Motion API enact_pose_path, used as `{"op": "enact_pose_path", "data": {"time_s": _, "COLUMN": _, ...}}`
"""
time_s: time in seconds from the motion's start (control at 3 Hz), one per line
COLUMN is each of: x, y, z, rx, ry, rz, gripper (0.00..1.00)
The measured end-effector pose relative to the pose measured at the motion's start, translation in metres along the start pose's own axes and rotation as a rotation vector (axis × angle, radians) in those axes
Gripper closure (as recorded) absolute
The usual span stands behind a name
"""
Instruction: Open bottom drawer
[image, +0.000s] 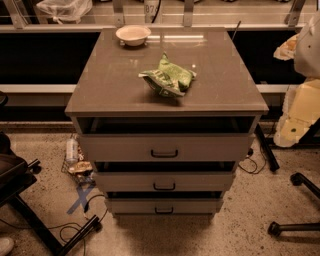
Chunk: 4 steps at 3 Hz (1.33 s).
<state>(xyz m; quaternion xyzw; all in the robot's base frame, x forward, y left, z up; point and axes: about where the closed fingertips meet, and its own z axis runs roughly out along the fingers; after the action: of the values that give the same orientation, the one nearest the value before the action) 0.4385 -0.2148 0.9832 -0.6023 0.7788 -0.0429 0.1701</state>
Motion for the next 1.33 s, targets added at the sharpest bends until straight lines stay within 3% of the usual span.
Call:
{"op": "enact_pose_path", "data": {"time_s": 0.33, "x": 0.000, "y": 0.000, "z": 0.000, "rx": 0.000, "ry": 0.000, "rz": 0.000, "gripper": 0.00}}
{"op": "enact_pose_path", "data": {"time_s": 0.67, "x": -0.001, "y": 0.002, "z": 0.023, "rx": 0.026, "ry": -0.062, "rz": 0.011, "gripper": 0.00}}
{"op": "enact_pose_path", "data": {"time_s": 1.0, "x": 0.021, "y": 0.030, "z": 0.069, "rx": 0.009, "ry": -0.153, "rz": 0.065, "gripper": 0.00}}
{"op": "enact_pose_path", "data": {"time_s": 1.33, "x": 0.054, "y": 0.072, "z": 0.146, "rx": 0.006, "ry": -0.280, "rz": 0.123, "gripper": 0.00}}
